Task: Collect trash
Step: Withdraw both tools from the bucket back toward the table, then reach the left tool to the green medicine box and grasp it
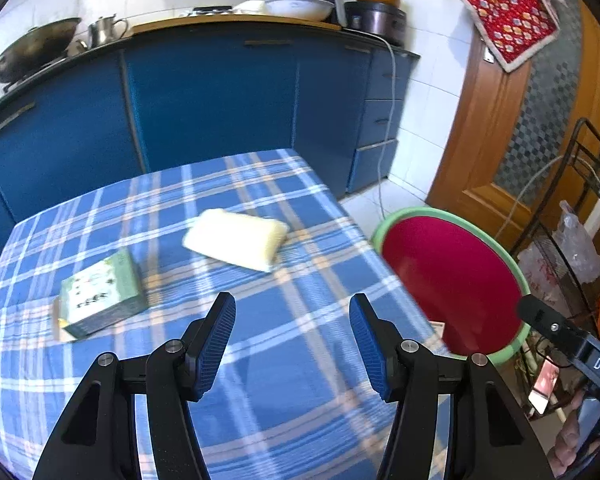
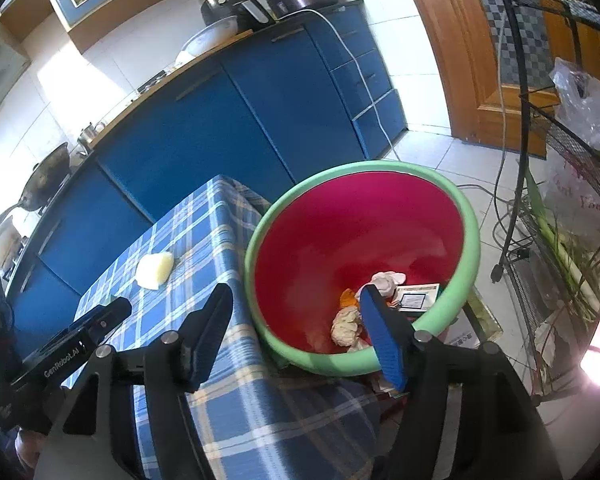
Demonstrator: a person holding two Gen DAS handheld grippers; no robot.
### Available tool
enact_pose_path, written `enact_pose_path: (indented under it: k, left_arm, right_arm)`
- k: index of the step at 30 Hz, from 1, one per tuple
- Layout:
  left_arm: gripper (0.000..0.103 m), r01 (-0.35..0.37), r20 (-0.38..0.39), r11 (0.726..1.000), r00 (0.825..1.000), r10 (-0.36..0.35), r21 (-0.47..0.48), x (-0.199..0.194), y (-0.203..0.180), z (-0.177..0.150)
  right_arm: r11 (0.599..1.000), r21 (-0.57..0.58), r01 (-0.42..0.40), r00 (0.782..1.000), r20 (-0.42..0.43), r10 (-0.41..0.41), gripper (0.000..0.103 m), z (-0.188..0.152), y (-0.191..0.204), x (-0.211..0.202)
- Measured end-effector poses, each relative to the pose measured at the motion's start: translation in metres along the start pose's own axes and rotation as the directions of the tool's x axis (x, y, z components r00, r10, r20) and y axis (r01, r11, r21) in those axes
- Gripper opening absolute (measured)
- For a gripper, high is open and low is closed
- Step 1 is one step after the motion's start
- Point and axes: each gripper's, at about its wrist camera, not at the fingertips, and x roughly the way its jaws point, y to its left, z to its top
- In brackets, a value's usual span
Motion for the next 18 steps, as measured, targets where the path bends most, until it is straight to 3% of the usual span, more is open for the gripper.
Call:
enact_pose_path:
  k: [12,18]
  left_arm:
    - [0.065,-0.094,0.011,0.991,0.995,0.096,-0.098,-0.012,0.069,-0.005]
    - [0.067,-0.167,0.014,0.984,0.986,0.168,-0.069,-0.014,0.102,0.002]
  right_arm:
    - [0.995,-0.098,-0.027,0.999,-0.019,0.025,0.072,-0.004,0.046,0.004]
    - [0.99,-0.136,-0.042,0.999,-0.035,0.038,0.072,-0.008,0.064,0.009]
